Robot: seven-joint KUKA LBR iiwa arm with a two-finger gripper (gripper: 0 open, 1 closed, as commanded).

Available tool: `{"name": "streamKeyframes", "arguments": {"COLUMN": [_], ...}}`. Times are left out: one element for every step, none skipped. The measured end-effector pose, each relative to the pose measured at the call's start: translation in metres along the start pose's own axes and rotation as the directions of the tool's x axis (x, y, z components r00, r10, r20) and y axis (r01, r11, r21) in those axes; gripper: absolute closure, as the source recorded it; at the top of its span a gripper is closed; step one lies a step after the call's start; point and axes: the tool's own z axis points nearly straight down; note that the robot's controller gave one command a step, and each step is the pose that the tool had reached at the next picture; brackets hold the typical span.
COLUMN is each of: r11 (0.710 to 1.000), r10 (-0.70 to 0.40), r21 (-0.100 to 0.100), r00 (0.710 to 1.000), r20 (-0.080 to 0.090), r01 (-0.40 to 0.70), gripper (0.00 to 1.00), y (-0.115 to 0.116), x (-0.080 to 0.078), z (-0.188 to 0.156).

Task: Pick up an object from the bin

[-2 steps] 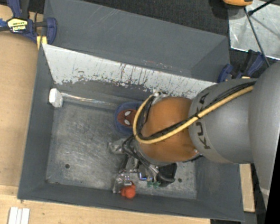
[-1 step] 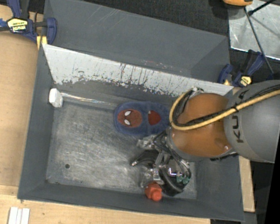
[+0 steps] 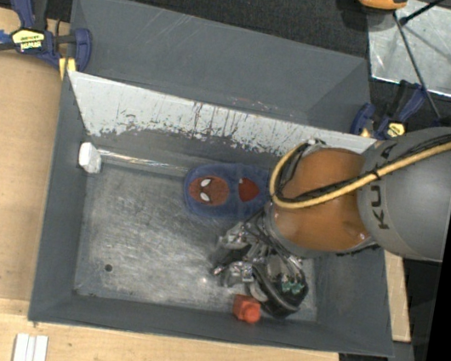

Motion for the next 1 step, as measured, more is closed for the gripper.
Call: {"name": "streamKeyframes", "arguments": {"r11": [0.997], "r10": [-0.083], "r21": [0.004], "r00": [0.997], "r20": [-0.008], "r01": [0.083], "gripper": [1.0], "y": [-0.0747], "x": [0.0091], "z": [-0.1355]}}
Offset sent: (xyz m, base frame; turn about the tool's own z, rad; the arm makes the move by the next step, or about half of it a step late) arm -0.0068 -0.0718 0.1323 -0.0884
